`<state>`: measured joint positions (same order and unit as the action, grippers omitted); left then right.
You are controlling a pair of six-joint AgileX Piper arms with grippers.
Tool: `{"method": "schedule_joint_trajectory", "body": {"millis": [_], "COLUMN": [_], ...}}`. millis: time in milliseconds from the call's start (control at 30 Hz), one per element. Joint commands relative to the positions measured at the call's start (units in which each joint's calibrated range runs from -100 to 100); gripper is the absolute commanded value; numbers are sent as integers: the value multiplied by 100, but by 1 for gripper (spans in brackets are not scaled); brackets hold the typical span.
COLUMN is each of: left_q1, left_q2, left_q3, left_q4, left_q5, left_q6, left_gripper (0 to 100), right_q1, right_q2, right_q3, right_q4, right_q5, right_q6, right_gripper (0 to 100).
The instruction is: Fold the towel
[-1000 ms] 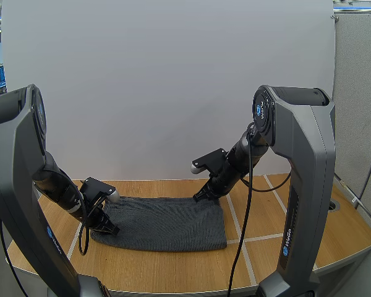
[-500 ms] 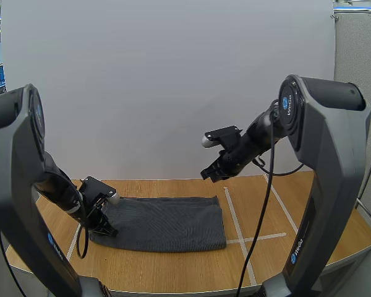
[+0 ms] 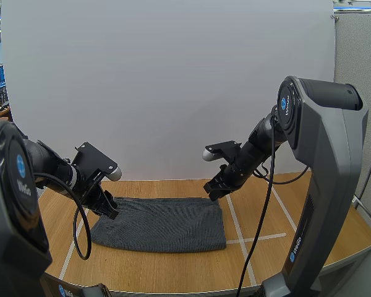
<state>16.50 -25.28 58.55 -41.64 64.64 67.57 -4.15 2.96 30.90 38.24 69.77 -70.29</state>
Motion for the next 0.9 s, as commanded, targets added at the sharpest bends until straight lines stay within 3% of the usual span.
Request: {"method": "schedule_joint_trajectory", "body": {"millis": [0, 367, 500, 700, 867], "left_q1": [-10, -10, -10, -10, -10], "left_q2": [-151, -151, -151, -151, -151], "left_q3": [16, 16, 16, 16, 16], "left_q4": [-95, -95, -95, -95, -95], "left_q5": [309, 326, 326, 326, 326], "left_q6": [-261, -335, -351, -373, -373], "left_gripper": [66, 66, 66, 66, 66], "right_q1": [-27, -27, -27, -27, -27], "right_q2": [279, 600, 600, 600, 600], "right_q3": [19, 19, 19, 19, 19], "right_q4": [-82, 260, 260, 260, 285], "right_q5": [90, 74, 74, 74, 58], "right_q6": [-49, -391, -421, -421, -421], "right_gripper": [71, 68, 46, 0, 0]}}
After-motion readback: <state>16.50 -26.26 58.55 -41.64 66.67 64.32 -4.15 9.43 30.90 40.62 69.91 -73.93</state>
